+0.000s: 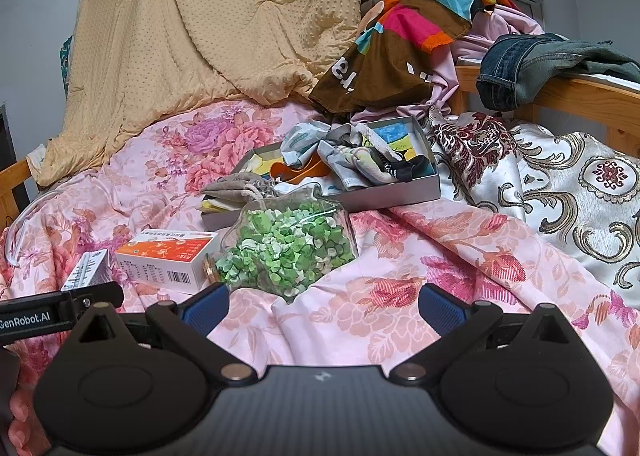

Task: Organize soft objects

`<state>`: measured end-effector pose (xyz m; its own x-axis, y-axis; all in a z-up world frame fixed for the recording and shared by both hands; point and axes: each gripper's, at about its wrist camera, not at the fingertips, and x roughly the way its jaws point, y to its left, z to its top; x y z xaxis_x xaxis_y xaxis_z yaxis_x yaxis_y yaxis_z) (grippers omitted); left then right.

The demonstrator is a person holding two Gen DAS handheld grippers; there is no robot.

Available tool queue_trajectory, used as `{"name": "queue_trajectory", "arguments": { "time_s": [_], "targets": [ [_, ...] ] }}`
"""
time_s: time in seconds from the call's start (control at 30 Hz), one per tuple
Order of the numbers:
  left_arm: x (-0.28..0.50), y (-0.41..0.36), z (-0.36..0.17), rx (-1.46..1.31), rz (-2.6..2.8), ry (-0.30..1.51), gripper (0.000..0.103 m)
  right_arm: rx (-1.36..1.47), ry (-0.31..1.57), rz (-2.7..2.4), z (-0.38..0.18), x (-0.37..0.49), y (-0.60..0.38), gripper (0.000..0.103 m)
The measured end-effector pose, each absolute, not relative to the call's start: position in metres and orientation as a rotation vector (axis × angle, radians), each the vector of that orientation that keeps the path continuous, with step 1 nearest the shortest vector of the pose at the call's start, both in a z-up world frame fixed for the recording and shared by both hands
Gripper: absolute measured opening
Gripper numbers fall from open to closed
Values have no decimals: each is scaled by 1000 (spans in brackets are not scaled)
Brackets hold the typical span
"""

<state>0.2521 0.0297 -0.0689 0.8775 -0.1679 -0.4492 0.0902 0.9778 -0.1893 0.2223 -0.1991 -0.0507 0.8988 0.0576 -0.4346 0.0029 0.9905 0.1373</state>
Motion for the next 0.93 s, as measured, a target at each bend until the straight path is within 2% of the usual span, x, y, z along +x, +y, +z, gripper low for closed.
{"name": "queue_trajectory", "arguments": {
  "time_s": [0.93],
  "targets": [
    [243,18,-61,-128,-229,458,102,135,456,36,-53,221,-197,103]
  ]
}}
